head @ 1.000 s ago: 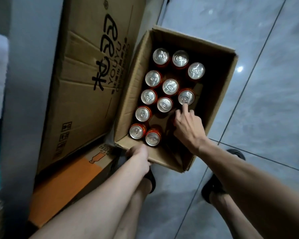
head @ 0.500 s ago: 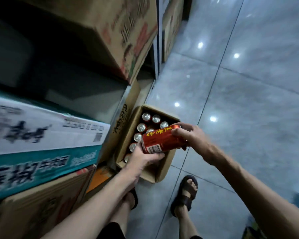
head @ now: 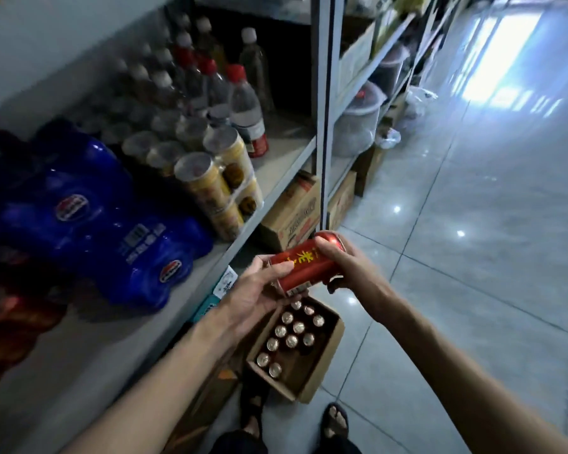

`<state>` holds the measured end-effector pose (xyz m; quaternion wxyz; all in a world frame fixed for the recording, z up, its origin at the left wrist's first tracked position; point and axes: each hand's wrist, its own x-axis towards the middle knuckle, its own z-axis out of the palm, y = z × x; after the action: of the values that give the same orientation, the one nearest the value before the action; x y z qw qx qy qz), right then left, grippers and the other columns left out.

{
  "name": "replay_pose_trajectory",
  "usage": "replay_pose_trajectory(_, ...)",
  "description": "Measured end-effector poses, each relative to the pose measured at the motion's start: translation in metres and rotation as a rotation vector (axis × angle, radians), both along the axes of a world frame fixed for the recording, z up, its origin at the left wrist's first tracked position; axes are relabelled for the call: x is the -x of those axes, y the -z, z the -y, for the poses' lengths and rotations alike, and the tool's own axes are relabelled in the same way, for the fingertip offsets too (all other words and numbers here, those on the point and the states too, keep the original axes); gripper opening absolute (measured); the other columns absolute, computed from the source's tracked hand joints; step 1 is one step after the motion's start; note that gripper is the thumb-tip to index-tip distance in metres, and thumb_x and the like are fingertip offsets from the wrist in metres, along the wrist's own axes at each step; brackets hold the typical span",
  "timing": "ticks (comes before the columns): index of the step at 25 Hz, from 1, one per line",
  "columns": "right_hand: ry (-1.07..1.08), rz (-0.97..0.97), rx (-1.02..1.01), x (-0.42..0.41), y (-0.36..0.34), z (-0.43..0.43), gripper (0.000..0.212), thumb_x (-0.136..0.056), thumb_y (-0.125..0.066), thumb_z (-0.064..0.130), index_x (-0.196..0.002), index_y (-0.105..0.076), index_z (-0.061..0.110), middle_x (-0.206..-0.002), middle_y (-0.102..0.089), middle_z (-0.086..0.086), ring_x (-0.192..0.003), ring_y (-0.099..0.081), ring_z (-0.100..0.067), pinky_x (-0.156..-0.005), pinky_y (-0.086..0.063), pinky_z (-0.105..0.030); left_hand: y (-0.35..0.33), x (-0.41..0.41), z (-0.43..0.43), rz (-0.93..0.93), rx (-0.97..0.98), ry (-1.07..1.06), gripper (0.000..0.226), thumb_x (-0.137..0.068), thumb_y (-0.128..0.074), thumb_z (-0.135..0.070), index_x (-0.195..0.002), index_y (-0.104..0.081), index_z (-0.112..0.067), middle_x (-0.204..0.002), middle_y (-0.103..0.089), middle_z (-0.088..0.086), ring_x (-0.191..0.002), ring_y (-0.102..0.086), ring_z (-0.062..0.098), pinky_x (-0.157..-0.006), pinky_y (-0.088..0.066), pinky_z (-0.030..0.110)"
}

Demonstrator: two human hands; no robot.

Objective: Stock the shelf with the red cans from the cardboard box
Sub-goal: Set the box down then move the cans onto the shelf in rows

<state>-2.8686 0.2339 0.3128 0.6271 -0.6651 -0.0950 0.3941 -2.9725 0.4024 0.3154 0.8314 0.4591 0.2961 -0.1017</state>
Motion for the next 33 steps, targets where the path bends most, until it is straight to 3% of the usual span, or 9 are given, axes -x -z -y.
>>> replay_pose_trajectory(5,-0.145,0.043,-0.048,0.039,-0.075,-0.029,0.051,-0.081,-0.071,0.046,-0.126,-0.052,0.031,-0.117,-0.063,-0.004,-0.093,-0.068,-0.016,-0.065,-0.054,-0.02,-0.079,0.065,-0.023,0.006,-0.248,0.088,0.06,-0.075,-0.075,-0.027,-0.129,-0.048,-0.022,-0.128,-0.06,0.012,-0.113,-0.065,0.029,-0.087,-0.056,0.036)
replay_pose_trajectory(10,-0.456,0.162,-0.033,0.087,-0.107,-0.075,0.074,-0.059,-0.084,0.048,-0.122,-0.048,0.038,-0.116,-0.061,0.004,-0.096,-0.069,-0.012,-0.08,-0.06,-0.034,-0.109,0.144,-0.054,-0.023,-0.385,0.252,0.061,-0.075,-0.079,-0.016,-0.131,-0.056,-0.019,-0.126,-0.066,0.006,-0.118,-0.063,0.022,-0.102,-0.049,0.04)
replay_pose_trajectory(16,-0.494,0.36,-0.027,0.176,-0.101,-0.178,0.072,-0.063,-0.084,0.05,-0.123,-0.049,0.029,-0.111,-0.063,0.01,-0.097,-0.062,-0.003,-0.072,-0.051,-0.017,-0.097,0.222,-0.097,-0.086,-0.628,-0.307,0.07,-0.061,-0.085,-0.002,-0.124,-0.057,-0.013,-0.114,-0.07,0.009,-0.11,-0.067,0.025,-0.093,-0.056,0.041)
replay_pose_trajectory(20,-0.515,0.28,0.003,0.225,-0.081,-0.248,0.078,-0.064,-0.083,0.052,-0.128,-0.045,0.026,-0.114,-0.057,0.012,-0.096,-0.056,0.001,-0.067,-0.044,-0.009,-0.075,0.26,-0.142,-0.081,-0.775,-0.469,0.064,-0.07,-0.079,0.005,-0.114,-0.055,-0.035,-0.102,-0.069,-0.015,-0.096,-0.067,-0.001,-0.071,-0.055,0.013)
replay_pose_trajectory(22,-0.517,0.242,0.009,0.241,-0.064,-0.267,0.083,-0.063,-0.085,0.049,-0.13,-0.043,0.027,-0.111,-0.055,0.016,-0.092,-0.054,0.004,-0.062,-0.044,-0.007,-0.059,0.272,-0.161,-0.106,-0.807,-0.486,0.058,-0.078,-0.074,0.004,-0.118,-0.052,-0.032,-0.098,-0.07,-0.02,-0.096,-0.068,-0.006,-0.068,-0.053,0.009)
replay_pose_trajectory(25,-0.489,0.28,0.002,0.249,-0.038,-0.277,0.085,-0.063,-0.086,0.044,-0.134,-0.041,0.027,-0.112,-0.053,0.017,-0.101,-0.057,0.0,-0.064,-0.047,-0.003,-0.042,0.276,-0.176,-0.236,-0.998,-0.357,0.067,-0.073,-0.081,-0.006,-0.131,-0.049,-0.008,-0.113,-0.062,-0.005,-0.106,-0.06,0.01,-0.084,-0.047,0.015)
replay_pose_trajectory(28,-0.39,0.461,0.077,0.234,-0.015,-0.29,0.077,-0.067,-0.082,0.04,-0.132,-0.044,0.023,-0.122,-0.059,0.006,-0.108,-0.06,-0.012,-0.085,-0.053,-0.022,-0.027,0.273,-0.182,-0.305,-0.909,-0.23,0.1,-0.066,-0.085,-0.001,-0.148,-0.028,-0.009,-0.142,-0.044,0.005,-0.128,-0.045,0.015,-0.101,-0.046,0.029)
replay_pose_trajectory(31,-0.356,0.579,0.118,0.234,0.003,-0.306,0.063,-0.08,-0.073,0.029,-0.134,-0.042,0.022,-0.132,-0.058,-0.004,-0.117,-0.058,-0.021,-0.1,-0.049,-0.039,-0.015,0.287,-0.18,-0.366,-0.709,0.039,0.132,-0.057,-0.09,-0.019,-0.155,-0.002,-0.014,-0.159,-0.021,0.002,-0.138,-0.023,0.006,-0.105,-0.035,0.016)
replay_pose_trajectory(33,-0.371,0.588,0.019,0.245,0.012,-0.317,0.065,-0.085,-0.064,0.034,-0.142,-0.036,0.023,-0.144,-0.048,-0.005,-0.129,-0.048,-0.018,-0.11,-0.037,-0.037,-0.01,0.292,-0.182,-0.443,-0.795,0.267,0.137,-0.053,-0.089,-0.038,-0.156,-0.001,-0.013,-0.16,-0.018,0.001,-0.137,-0.015,0.0,-0.105,-0.019,0.013)
